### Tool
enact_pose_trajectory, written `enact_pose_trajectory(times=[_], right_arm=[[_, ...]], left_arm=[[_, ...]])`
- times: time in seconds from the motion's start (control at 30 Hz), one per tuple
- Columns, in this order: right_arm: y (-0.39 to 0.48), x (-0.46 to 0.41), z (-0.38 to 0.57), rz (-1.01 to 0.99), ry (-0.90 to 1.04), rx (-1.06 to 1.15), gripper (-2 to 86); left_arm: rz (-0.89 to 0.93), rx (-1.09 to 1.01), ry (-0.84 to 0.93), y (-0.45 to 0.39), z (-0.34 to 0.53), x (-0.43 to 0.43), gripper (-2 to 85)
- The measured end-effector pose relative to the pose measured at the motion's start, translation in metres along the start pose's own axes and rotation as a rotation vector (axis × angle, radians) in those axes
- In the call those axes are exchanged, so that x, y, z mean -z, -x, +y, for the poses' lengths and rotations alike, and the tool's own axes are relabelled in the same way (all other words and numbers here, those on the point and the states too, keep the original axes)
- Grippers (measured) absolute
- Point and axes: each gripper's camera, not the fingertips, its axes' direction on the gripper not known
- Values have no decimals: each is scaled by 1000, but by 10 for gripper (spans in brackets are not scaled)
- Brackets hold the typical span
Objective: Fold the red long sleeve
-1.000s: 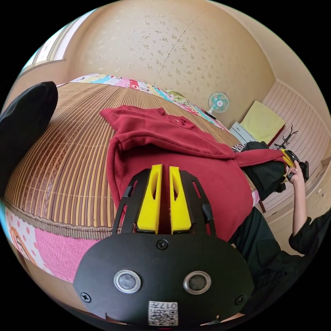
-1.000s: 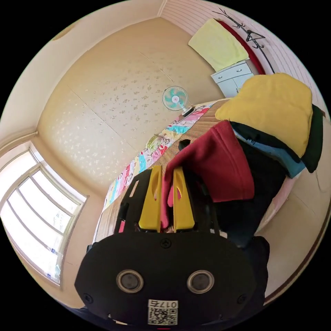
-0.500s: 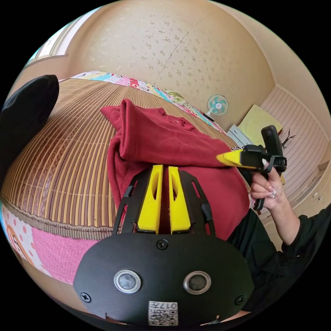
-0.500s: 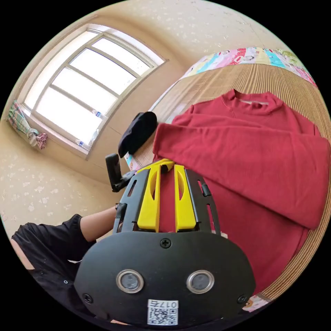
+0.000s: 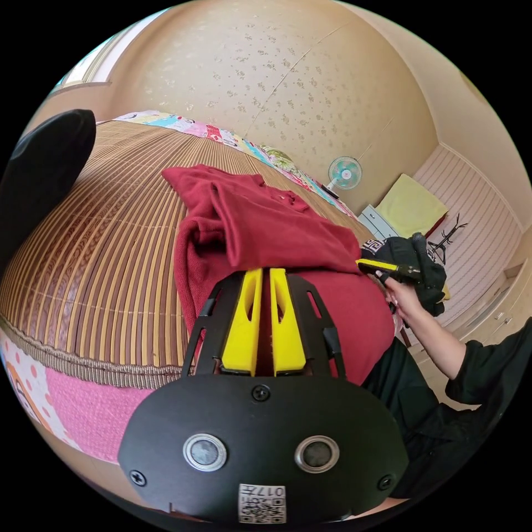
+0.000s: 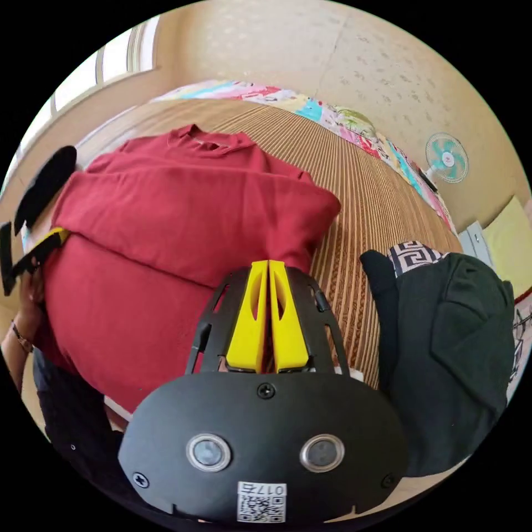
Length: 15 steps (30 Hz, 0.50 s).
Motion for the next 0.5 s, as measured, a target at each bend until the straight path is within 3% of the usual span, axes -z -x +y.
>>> enact_pose_trajectory(times=[0.1, 0.17, 0.4, 0.5], right_arm=[[52, -7, -7, 246, 24, 83, 7], [66, -9, -6, 299, 17, 94, 5], [48, -2, -5, 131, -11, 20, 3], [37, -1, -6, 57, 0, 11, 3]], left_arm=[[2, 3, 1, 3, -4, 1, 26], [0, 2, 1, 4, -6, 2, 26], [-9, -8, 1, 4, -17, 5, 51], [67, 99, 8, 17, -24, 10, 71]])
